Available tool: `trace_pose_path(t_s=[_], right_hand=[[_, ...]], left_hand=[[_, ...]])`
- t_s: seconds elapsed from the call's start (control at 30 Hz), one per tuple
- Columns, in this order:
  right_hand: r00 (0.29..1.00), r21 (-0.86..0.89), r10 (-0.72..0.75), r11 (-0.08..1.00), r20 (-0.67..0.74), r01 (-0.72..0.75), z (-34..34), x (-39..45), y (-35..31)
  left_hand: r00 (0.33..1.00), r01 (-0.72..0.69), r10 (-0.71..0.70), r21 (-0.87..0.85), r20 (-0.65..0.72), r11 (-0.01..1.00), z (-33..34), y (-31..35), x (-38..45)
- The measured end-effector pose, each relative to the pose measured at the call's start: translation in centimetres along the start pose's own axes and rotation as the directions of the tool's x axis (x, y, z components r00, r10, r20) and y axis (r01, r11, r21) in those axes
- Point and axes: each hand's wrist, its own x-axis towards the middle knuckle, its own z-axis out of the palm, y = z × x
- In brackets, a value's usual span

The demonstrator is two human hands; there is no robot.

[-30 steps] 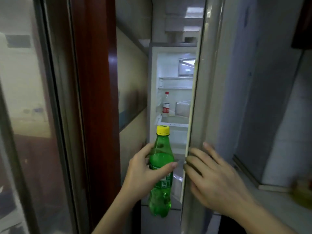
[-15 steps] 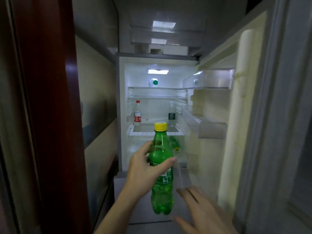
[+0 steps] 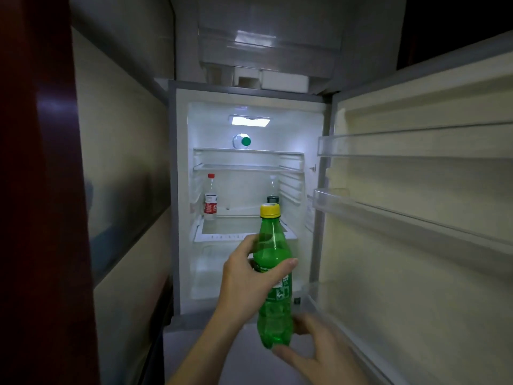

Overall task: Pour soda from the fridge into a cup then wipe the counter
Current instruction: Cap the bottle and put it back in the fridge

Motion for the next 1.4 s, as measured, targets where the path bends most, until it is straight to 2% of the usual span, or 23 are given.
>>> trace_pose_path(t_s=[0.27,0.53,0.67,1.0,1.17,1.4], right_hand=[[0.999,-0.042,0.018,0.999,-0.046,-0.02,3.1,9.2,1.7],[1.0,-0.003,-0.025,1.0,0.0,0.025,5.4,18.3,4.9],[0.995,-0.01,-0.091,0.996,0.034,0.091,5.9,23.6,6.9],[0.988,-0.031,-0.133,0.99,0.084,0.136,7.7,36.2,9.9],[0.991,-0.07,-0.114,0.991,0.065,0.118,9.0,41.7,10.9],[0.996,-0.128,-0.074,0.989,0.047,0.079,11.4,49.8,11.7]], left_hand=[[0.998,0.069,-0.069,-0.008,-0.013,0.998,-1.5,-5.9,7.8],[0.998,0.052,-0.049,0.069,-0.046,0.996,-1.7,-11.3,15.2],[0.994,0.069,-0.057,0.121,-0.097,0.99,-1.2,-14.5,19.3],[0.96,0.152,-0.1,0.186,-0.261,0.971,-1.0,-19.9,29.5],[0.96,0.144,-0.067,0.271,-0.273,0.952,-2.0,-22.0,34.6],[0.954,0.168,-0.088,0.268,-0.288,0.949,-3.4,-26.1,41.7]])
